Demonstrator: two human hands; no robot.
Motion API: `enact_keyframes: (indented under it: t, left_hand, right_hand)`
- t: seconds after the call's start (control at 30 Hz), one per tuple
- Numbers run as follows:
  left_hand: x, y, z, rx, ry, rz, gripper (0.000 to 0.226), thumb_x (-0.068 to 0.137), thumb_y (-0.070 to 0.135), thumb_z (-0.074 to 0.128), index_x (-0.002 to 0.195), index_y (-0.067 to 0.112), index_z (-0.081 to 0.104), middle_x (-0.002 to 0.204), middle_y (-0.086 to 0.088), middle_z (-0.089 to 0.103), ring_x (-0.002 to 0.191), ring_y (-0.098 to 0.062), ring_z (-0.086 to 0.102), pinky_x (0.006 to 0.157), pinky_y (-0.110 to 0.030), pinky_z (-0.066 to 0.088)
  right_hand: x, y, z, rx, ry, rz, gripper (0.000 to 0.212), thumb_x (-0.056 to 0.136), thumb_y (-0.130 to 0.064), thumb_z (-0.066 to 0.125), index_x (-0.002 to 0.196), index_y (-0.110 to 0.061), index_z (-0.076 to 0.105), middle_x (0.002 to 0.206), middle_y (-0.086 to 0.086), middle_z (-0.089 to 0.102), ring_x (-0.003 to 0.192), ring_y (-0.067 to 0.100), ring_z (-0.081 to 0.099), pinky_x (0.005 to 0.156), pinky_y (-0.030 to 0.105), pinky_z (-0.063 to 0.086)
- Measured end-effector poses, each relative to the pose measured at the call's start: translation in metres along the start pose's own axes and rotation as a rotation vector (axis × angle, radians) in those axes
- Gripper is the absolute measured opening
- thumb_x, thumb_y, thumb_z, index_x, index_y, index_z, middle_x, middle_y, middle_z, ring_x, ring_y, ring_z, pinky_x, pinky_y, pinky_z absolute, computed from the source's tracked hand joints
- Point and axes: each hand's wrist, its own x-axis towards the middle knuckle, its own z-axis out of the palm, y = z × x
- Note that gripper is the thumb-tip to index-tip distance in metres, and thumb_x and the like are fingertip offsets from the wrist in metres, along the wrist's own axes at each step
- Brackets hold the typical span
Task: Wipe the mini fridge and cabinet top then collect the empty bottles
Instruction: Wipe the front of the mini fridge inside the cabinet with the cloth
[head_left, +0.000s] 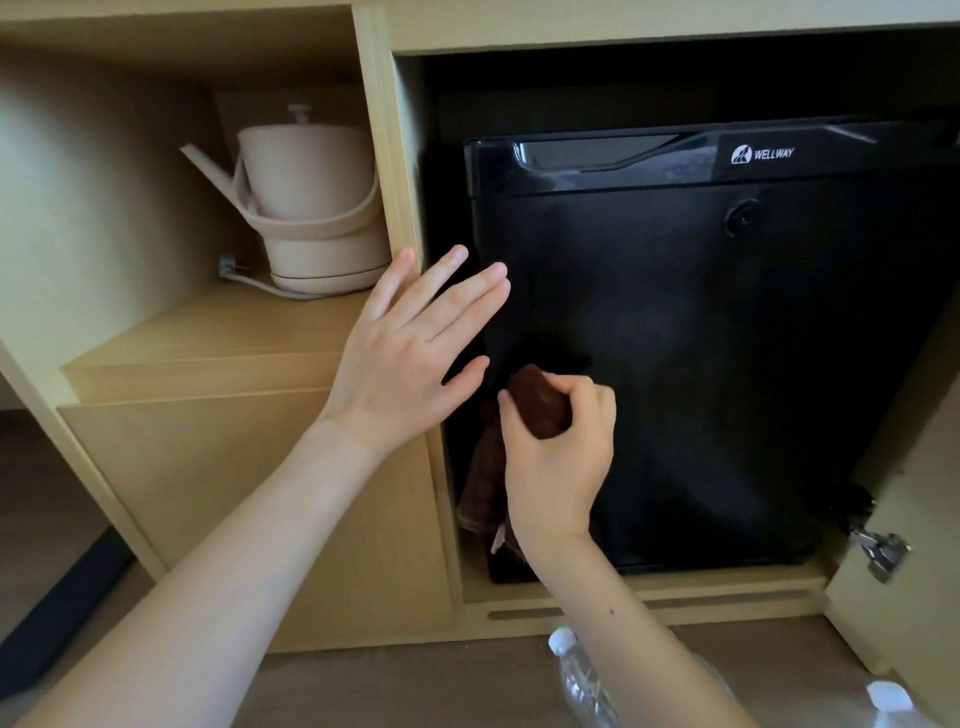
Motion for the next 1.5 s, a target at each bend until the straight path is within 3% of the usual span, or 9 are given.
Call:
enact_keyframes:
  t: [0.1, 0.27, 0.5, 0.7, 0.8, 0.97, 1.17, 1.37, 1.5]
  left_hand:
    - [0.0, 0.002, 0.0, -0.009, -0.002, 0.007, 0.056, 0.093, 0.027, 0.063, 0.146, 0.014, 0.049, 0.153, 0.001, 0.044, 0.145, -0.025, 0.036, 0.123, -0.048, 0.013]
    - [-0.001, 0.004, 0.0, -0.006, 0.008, -0.016, 0.058, 0.091, 0.027, 0.065, 0.145, 0.014, 0.049, 0.153, 0.002, 0.045, 0.145, -0.024, 0.036, 0.124, -0.048, 0.013]
    - [-0.001, 0.006, 0.0, -0.013, 0.017, -0.015, 0.058, 0.089, 0.028, 0.067, 0.143, 0.013, 0.052, 0.151, 0.0, 0.047, 0.144, -0.025, 0.038, 0.123, -0.048, 0.014]
    - [-0.001, 0.01, 0.001, 0.023, 0.025, -0.044, 0.055, 0.091, 0.028, 0.064, 0.142, 0.013, 0.053, 0.15, -0.001, 0.049, 0.143, -0.025, 0.04, 0.123, -0.049, 0.012]
    - [-0.003, 0.017, 0.005, 0.045, 0.033, -0.038, 0.052, 0.092, 0.026, 0.061, 0.141, 0.012, 0.054, 0.149, -0.002, 0.05, 0.142, -0.025, 0.04, 0.122, -0.051, 0.013]
    - [-0.004, 0.022, 0.01, 0.012, 0.024, -0.016, 0.052, 0.092, 0.026, 0.061, 0.141, 0.01, 0.054, 0.149, -0.004, 0.05, 0.142, -0.025, 0.041, 0.122, -0.05, 0.016]
    - [-0.004, 0.022, 0.009, 0.009, 0.025, -0.029, 0.051, 0.094, 0.027, 0.06, 0.142, 0.011, 0.053, 0.149, -0.004, 0.05, 0.143, -0.025, 0.04, 0.122, -0.049, 0.015]
    - [-0.004, 0.023, 0.011, 0.009, 0.024, -0.025, 0.051, 0.094, 0.027, 0.059, 0.142, 0.01, 0.053, 0.149, -0.005, 0.05, 0.143, -0.025, 0.04, 0.122, -0.05, 0.016]
    - [-0.005, 0.024, 0.012, 0.02, 0.036, -0.034, 0.051, 0.094, 0.025, 0.06, 0.142, 0.01, 0.053, 0.149, -0.005, 0.05, 0.143, -0.026, 0.04, 0.122, -0.052, 0.017]
  right_hand:
    - [-0.008, 0.008, 0.0, -0.013, 0.016, 0.024, 0.022, 0.083, -0.019, 0.08, 0.099, -0.021, 0.065, 0.101, -0.017, 0.051, 0.094, 0.005, 0.061, 0.078, 0.009, 0.048]
    - [-0.038, 0.029, -0.009, 0.04, 0.053, 0.232, 0.027, 0.082, -0.012, 0.08, 0.091, -0.029, 0.062, 0.102, -0.006, 0.055, 0.092, -0.004, 0.059, 0.074, 0.004, 0.045]
    - [0.001, -0.005, -0.007, 0.137, 0.079, 0.115, 0.023, 0.084, -0.016, 0.079, 0.097, -0.021, 0.061, 0.101, -0.008, 0.053, 0.091, -0.008, 0.058, 0.073, 0.002, 0.044]
    - [-0.041, 0.042, -0.015, 0.003, 0.14, 0.402, 0.025, 0.083, -0.017, 0.079, 0.093, -0.017, 0.056, 0.105, 0.002, 0.053, 0.082, -0.007, 0.055, 0.074, 0.003, 0.043]
    - [-0.032, 0.043, -0.019, -0.008, 0.127, 0.392, 0.025, 0.082, -0.018, 0.08, 0.092, -0.018, 0.057, 0.105, 0.003, 0.055, 0.082, -0.004, 0.056, 0.07, -0.002, 0.038]
    - [-0.02, 0.042, -0.017, 0.074, 0.142, 0.311, 0.026, 0.082, -0.022, 0.081, 0.092, -0.023, 0.057, 0.102, 0.0, 0.059, 0.088, -0.003, 0.058, 0.075, 0.005, 0.044]
    - [-0.051, 0.084, -0.021, 0.017, 0.225, 0.616, 0.028, 0.079, -0.025, 0.082, 0.091, -0.02, 0.057, 0.103, 0.008, 0.065, 0.093, 0.018, 0.065, 0.082, 0.028, 0.051]
    - [-0.033, 0.068, -0.021, 0.08, 0.192, 0.5, 0.027, 0.081, -0.026, 0.081, 0.093, -0.022, 0.057, 0.102, 0.004, 0.064, 0.092, 0.013, 0.065, 0.084, 0.027, 0.054]
    - [-0.055, 0.094, -0.033, 0.035, 0.209, 0.651, 0.029, 0.08, -0.026, 0.082, 0.094, -0.018, 0.058, 0.099, 0.005, 0.065, 0.094, 0.019, 0.065, 0.086, 0.033, 0.053]
